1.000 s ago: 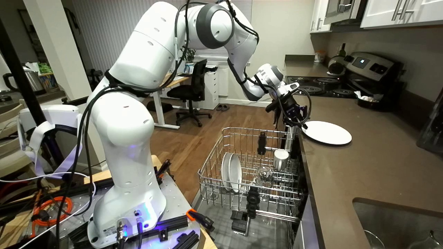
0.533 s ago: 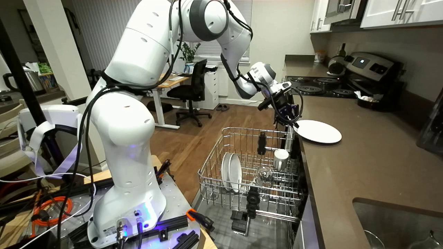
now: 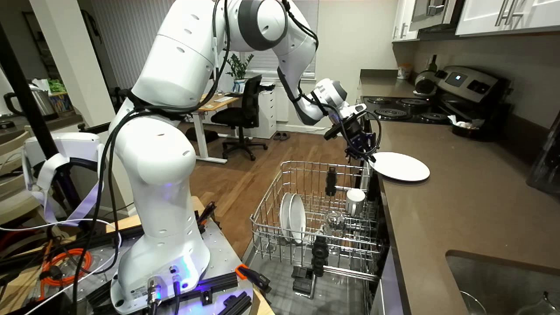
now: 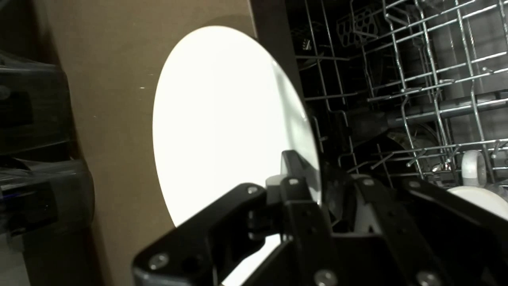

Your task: Put the plate in the dishwasher

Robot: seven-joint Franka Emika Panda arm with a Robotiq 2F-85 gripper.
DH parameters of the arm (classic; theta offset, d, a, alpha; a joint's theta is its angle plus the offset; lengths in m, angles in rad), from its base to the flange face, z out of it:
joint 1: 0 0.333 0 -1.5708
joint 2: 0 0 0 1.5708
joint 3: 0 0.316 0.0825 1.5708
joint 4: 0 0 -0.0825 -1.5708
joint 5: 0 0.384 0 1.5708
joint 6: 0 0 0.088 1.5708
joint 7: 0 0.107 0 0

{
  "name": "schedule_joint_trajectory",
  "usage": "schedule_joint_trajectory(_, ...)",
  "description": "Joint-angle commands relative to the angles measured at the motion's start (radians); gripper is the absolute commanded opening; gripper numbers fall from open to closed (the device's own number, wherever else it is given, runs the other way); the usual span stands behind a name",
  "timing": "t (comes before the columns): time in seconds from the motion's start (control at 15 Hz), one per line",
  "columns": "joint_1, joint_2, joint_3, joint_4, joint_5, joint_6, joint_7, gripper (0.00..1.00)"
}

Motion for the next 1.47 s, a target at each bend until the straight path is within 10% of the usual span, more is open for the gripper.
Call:
schedule_joint_trajectory(0.0,-0.004,-0.003,0.003,-0.035,0.008,0.041,0.017,0.26)
schedule_joint_trajectory(0.8,0.022,0.011,-0.046,-0.045,-0.154,0.144,0.138,0.74)
schedule_joint_trajectory(1.4,0.029,0.007,-0.032,-0.075,-0.363,0.100,0.337,0.40)
